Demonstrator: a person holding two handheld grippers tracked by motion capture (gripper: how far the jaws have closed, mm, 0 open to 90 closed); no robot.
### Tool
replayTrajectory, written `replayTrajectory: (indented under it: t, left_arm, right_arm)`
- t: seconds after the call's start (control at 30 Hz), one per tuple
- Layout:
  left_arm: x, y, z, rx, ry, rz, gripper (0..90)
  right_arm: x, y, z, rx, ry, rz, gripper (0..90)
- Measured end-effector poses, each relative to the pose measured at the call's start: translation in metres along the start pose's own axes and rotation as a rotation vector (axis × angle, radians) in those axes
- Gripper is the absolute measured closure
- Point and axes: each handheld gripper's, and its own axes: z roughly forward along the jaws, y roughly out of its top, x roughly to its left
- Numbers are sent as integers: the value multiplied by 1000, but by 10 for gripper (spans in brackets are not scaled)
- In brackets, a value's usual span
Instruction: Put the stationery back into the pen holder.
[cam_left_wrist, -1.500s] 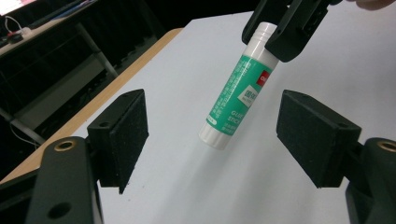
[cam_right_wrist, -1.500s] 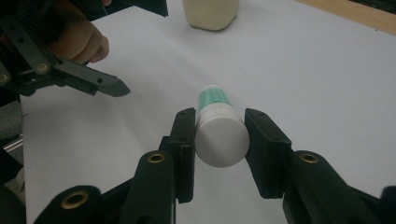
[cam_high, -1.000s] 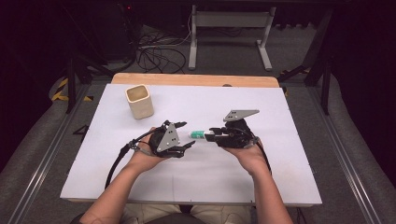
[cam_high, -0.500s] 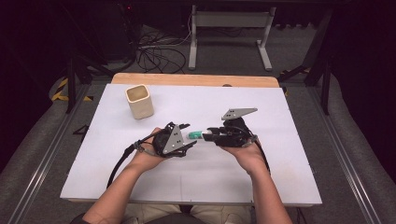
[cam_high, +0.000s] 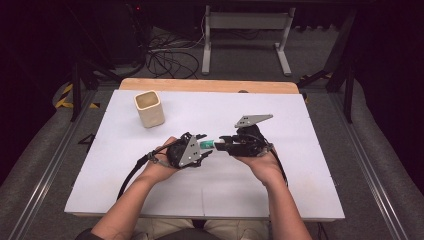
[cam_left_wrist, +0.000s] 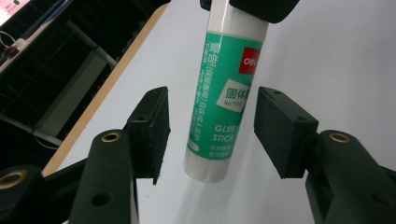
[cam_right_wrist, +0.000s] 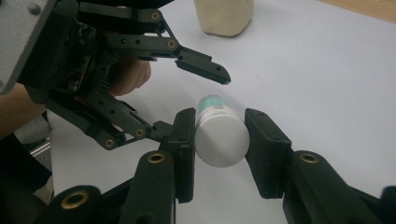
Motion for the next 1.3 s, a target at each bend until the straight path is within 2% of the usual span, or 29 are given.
replayTrajectory:
  t: [0.37,0.67,0.9,1.3]
  left_arm:
    - [-1,-2,4,15,-4,13,522]
    - [-1,-2,4,14,-10,20,619]
    - [-1,-1,4,16,-12,40,635]
    - [0,-1,3,8,-29,-2,650]
  right_arm:
    - [0,1,2,5,7,-2,658]
    - [0,1,1,3,5,-1,658]
    - [0,1,1,5,4,-2,658]
    - [-1,1,0,-25,12,4,651]
